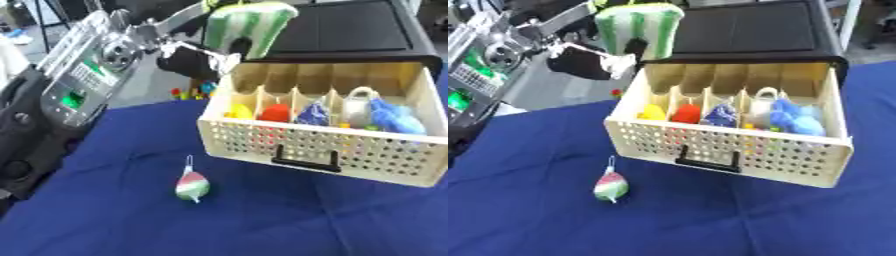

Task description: Pick up objects from table and place into drawer.

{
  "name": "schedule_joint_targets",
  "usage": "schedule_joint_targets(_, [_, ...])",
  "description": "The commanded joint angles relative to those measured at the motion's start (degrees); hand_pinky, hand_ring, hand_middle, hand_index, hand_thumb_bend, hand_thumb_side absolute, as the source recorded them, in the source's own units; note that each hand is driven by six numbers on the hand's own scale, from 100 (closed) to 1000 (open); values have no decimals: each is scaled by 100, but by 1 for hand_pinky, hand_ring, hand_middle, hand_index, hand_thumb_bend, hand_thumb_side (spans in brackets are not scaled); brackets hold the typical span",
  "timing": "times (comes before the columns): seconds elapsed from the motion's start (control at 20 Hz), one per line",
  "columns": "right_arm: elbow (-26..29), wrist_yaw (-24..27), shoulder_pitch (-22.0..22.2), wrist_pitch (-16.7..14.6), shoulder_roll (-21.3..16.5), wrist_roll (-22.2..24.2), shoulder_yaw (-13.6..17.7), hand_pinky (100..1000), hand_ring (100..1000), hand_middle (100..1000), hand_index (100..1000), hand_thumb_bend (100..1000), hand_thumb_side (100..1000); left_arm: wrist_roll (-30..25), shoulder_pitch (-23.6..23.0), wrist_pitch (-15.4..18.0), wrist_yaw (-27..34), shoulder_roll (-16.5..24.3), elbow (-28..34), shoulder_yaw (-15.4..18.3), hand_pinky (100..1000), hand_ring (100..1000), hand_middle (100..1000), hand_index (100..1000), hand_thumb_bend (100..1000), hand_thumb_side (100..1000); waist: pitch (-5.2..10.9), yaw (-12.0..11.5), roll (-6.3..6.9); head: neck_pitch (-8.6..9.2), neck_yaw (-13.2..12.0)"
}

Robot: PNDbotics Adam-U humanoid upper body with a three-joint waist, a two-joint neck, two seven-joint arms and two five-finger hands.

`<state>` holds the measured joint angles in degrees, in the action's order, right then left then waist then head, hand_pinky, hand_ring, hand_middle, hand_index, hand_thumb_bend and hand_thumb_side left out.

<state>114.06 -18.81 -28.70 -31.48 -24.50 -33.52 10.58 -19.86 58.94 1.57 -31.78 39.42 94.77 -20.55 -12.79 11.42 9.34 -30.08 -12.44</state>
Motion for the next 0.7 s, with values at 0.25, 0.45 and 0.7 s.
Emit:
schedule_joint_targets(0.25, [54, 9, -92, -11, -79, -19, 5, 598, 602, 690, 730, 100, 645, -307, 138, 330, 129, -33, -299, -53, 357, 644, 589, 782, 100, 522, 55, 29, -9, 34, -25])
schedule_joint_targets(0.45, [54, 6, -101, -12, -78, -25, 7, 598, 602, 690, 730, 100, 645, -637, 139, 425, 380, -91, -481, -48, 427, 717, 681, 878, 100, 666, 44, 59, 5, 33, -29])
schedule_joint_targets(0.7, [54, 4, -105, -1, -68, -24, 5, 598, 601, 691, 730, 100, 650, -782, 170, 470, 364, -118, -542, 9, 533, 809, 793, 969, 100, 619, 37, 72, 35, 25, -34])
